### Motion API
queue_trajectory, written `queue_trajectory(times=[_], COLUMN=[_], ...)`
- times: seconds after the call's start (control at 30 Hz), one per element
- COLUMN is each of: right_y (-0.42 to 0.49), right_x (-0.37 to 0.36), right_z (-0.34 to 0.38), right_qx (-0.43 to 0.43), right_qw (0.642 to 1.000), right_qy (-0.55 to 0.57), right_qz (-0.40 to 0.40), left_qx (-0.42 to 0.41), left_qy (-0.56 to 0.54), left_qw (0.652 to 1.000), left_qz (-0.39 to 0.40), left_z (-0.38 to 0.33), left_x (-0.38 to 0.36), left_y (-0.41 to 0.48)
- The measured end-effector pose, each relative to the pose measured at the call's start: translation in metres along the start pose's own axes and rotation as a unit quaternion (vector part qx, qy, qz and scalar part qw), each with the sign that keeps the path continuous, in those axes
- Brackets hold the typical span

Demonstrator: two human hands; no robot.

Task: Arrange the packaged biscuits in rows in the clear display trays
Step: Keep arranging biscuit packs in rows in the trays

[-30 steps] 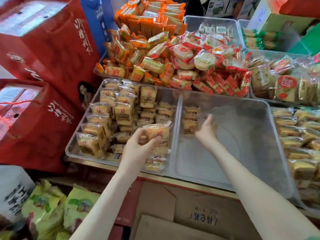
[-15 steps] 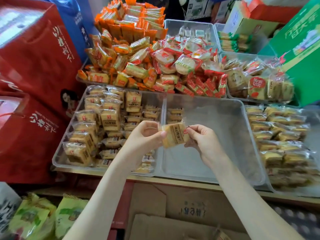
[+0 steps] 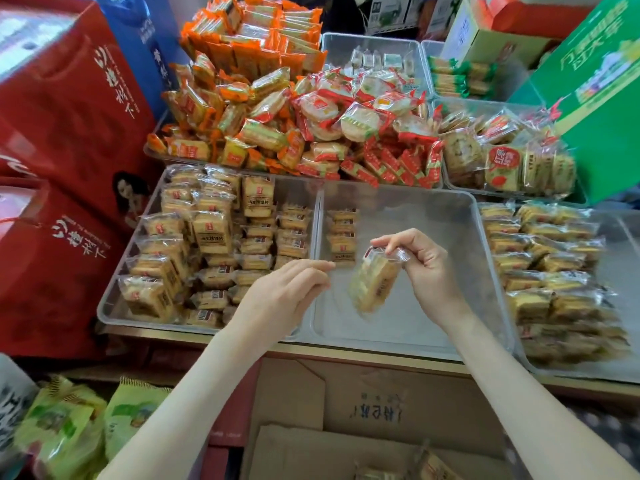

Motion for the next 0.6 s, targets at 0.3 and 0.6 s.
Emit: queue_trajectory(times=[0.3, 0.6], right_y=[0.053, 0.060], right_x=[-0.060, -0.110], right_z=[-0.073, -0.052], right_qx=[-0.018, -0.032], right_qw=[0.930, 0.945], right_qy=[-0.360, -0.323], right_qz=[0.065, 0.031], left_qx=[0.252, 0.328], left_qy=[0.210, 0.265], left_qw=[0.945, 0.907], left_qz=[0.015, -0.025], left_z=[0.069, 0.119], left_x=[0.013, 0.066], left_y=[-0.064, -0.079])
Point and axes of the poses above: each hand's wrist, its own y-axis towards the middle knuckle, its own x-axis out of the back of the hand, z = x × y, the point moved 5 cm from there along y, towards the middle knuckle, and after that the axes turned 9 degrees about -y, right-handed, at the moved point
